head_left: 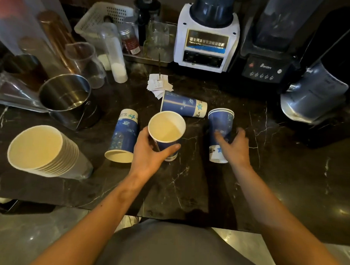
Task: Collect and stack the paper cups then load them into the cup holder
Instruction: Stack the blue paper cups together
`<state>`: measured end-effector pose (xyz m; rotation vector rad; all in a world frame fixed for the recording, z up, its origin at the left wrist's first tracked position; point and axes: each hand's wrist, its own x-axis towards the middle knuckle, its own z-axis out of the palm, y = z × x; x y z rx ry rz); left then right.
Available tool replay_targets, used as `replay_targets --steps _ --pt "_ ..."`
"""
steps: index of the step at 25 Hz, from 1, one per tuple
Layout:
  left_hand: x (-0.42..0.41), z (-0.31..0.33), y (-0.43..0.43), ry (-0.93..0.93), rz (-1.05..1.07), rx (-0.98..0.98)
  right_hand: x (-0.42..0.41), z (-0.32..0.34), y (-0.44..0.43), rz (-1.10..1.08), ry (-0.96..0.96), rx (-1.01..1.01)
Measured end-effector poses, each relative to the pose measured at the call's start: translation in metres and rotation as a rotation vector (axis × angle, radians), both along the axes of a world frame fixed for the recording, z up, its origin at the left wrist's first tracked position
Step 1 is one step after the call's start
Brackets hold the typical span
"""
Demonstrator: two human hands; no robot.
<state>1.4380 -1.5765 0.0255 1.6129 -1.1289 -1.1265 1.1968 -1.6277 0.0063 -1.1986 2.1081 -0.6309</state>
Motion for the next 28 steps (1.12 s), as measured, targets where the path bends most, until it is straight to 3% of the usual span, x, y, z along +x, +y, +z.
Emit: replay_targets --steps 3,8,14,19,22,28 --pt "0.007 -0.005 -0.003 -0.032 -0.040 0.018 0.005 -0.010 0.000 -0.033 -0.080 0.077" --pt "0.017 -0.008 -0.005 -0.034 -0.133 -0.057 0.013 0.011 0.020 -0.093 -0.319 -0.087" --pt "0.022 -0.010 -0.002 -0.047 -0.202 -0.092 0.036 0.079 0.042 0.134 -0.444 -0.415" --pt "0.023 -0.009 0.000 -0.041 -0.219 -0.130 0.069 0.113 0.046 0.327 -0.577 -0.514" --pt "0.021 -0.008 0.002 -0.047 -0.239 -0.160 0.083 0.104 0.043 0.396 -0.579 -0.491" --pt "0.024 -0.005 0.002 -0.058 -0.265 -0.184 0.087 0.074 0.041 0.521 -0.367 -0.358"
